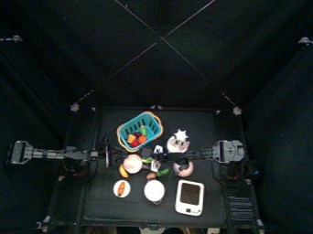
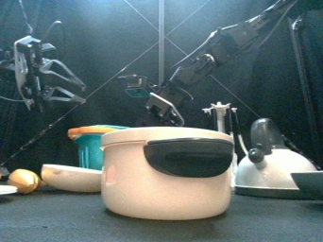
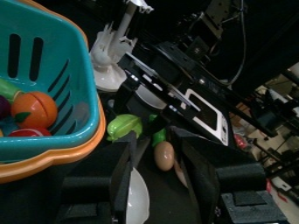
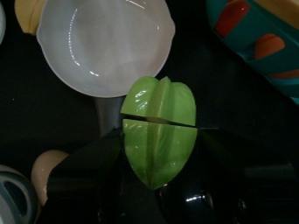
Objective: Pick up starfruit
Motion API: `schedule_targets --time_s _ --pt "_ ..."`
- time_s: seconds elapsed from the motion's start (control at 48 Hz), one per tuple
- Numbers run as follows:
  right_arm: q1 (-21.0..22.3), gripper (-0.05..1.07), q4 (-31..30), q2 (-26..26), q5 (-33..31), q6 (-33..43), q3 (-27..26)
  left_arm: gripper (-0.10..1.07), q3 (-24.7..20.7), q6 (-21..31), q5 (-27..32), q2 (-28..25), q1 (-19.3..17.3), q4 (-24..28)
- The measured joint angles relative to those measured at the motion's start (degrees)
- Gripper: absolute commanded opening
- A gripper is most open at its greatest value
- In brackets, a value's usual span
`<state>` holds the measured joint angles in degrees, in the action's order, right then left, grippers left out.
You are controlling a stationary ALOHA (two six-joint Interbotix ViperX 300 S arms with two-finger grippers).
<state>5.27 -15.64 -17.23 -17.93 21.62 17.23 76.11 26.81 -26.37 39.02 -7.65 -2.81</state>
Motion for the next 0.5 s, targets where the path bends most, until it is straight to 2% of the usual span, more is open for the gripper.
schedule_targets --time_s 0.5 --pt "0.1 0.66 -0.3 0.0 0.0 0.0 0.0 0.77 0.0 -0.1 0.0 0.0 -0.1 -0.4"
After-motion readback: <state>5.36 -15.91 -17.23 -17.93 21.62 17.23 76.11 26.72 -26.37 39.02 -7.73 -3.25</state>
